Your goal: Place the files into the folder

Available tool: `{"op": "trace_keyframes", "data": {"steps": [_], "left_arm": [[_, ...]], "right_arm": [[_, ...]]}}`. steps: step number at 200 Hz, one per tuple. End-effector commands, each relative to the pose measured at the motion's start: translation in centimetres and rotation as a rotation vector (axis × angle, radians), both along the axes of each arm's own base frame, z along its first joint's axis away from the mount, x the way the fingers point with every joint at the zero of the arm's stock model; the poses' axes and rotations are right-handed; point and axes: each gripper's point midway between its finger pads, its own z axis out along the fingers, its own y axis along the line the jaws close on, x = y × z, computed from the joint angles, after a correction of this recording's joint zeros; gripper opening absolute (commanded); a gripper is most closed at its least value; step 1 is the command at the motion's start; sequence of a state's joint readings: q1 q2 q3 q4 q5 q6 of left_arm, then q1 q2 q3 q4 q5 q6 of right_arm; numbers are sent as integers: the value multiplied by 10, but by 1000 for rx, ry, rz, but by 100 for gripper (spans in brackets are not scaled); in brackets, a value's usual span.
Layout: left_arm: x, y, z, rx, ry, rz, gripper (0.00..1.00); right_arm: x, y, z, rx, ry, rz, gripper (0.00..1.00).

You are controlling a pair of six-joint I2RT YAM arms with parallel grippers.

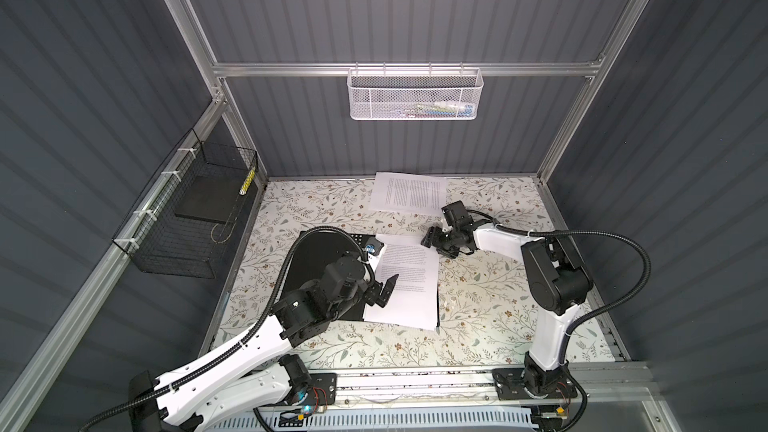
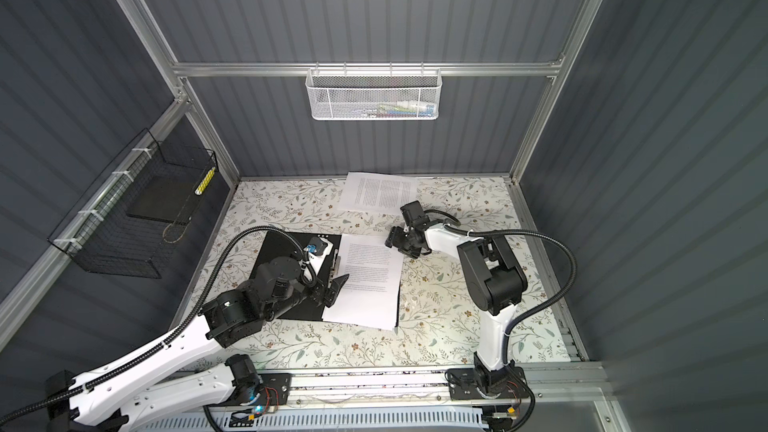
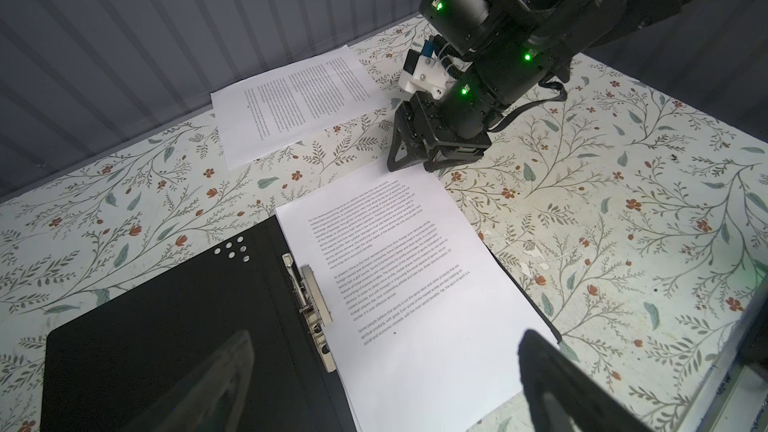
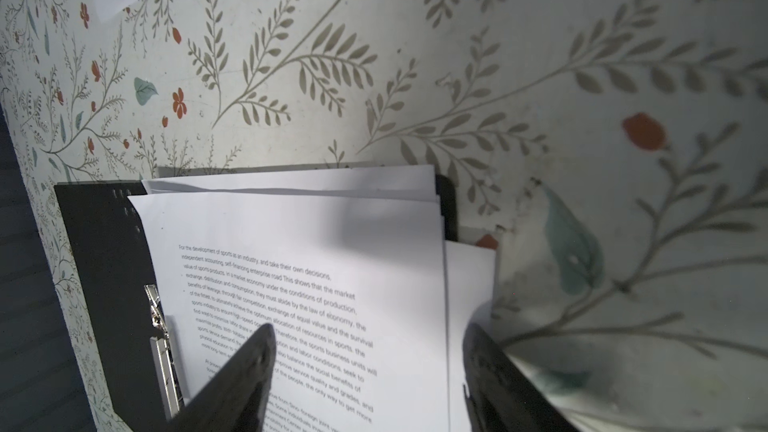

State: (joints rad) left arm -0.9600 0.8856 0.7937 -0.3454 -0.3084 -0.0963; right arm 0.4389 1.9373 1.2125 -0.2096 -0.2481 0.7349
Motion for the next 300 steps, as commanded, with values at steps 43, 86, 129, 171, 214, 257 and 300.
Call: {"op": "trace_keyframes", "data": {"steps": [43, 86, 129, 171, 214, 257, 300], "left_arm": [[-1, 1, 10, -11, -22, -12, 100], [-1, 1, 10, -13, -21, -13, 100], [-1, 1, 9, -10, -21, -12, 100], [-1, 1, 9, -11, -20, -13, 100], [-1, 1, 10, -12, -20, -16, 100], [-1, 1, 10, -12, -20, -16, 100], [-2, 1, 10, -16, -21, -18, 100]], "right_arm": [[5, -18, 4, -63, -16, -61, 72], [-1, -20, -8, -46, 14, -56, 72], [1, -9, -9, -8, 21, -39, 72], [4, -3, -7, 2, 14, -26, 71], [7, 0, -2, 8, 1, -16, 71], [11, 3, 2, 6, -3, -9, 71], [14, 7, 0, 15, 4, -5, 71]]}}
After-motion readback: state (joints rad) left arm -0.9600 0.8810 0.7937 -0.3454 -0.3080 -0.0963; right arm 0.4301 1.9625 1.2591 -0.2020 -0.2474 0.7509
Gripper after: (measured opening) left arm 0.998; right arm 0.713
